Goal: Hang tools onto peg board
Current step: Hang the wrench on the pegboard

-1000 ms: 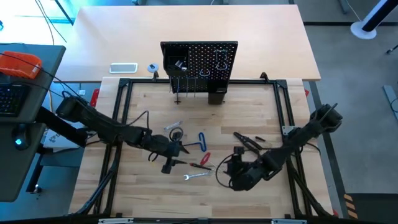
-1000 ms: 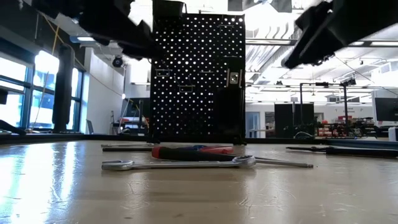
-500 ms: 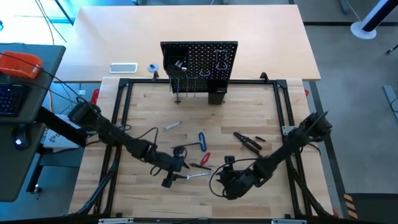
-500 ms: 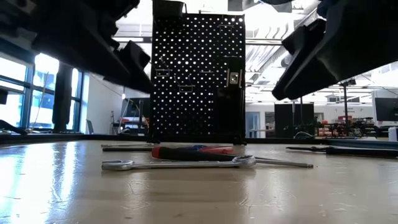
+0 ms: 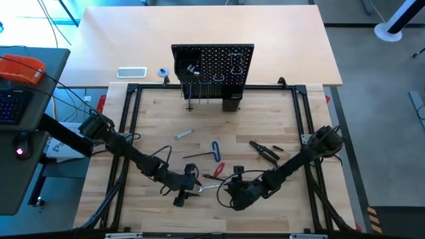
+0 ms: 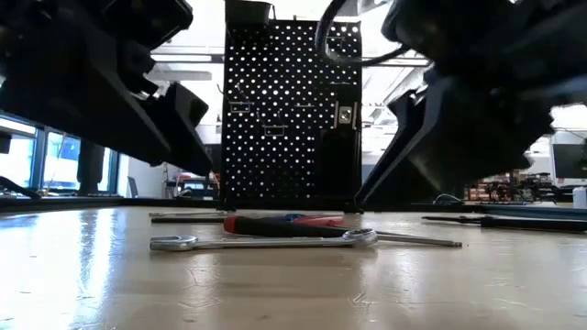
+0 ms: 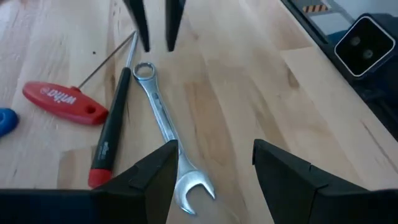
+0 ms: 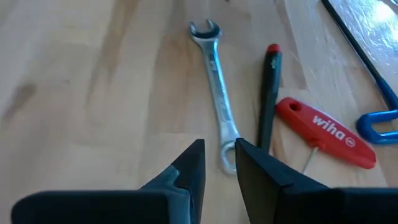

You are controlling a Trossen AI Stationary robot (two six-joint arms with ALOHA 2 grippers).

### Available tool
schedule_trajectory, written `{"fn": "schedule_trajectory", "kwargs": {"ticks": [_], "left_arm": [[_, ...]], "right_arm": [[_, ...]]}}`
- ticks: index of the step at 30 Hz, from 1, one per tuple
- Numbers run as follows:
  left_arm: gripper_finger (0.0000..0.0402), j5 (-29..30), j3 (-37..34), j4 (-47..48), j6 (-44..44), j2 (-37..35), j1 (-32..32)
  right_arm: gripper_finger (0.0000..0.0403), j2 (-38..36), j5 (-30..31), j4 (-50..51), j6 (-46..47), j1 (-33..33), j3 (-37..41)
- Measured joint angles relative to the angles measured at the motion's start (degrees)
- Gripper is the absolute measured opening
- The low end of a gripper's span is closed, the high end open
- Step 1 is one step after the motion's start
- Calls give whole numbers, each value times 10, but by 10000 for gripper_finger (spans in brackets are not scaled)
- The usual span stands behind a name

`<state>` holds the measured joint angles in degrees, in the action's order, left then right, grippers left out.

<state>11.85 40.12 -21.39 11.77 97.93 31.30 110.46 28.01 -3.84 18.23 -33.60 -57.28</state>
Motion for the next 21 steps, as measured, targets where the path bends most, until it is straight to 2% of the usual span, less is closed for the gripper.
{"fn": "schedule_trajectory", "kwargs": {"ticks": [21], "left_arm": [[202, 24, 0, 23, 2, -1, 14]], "right_arm": [[82, 8, -32, 24, -17, 33, 0]]}}
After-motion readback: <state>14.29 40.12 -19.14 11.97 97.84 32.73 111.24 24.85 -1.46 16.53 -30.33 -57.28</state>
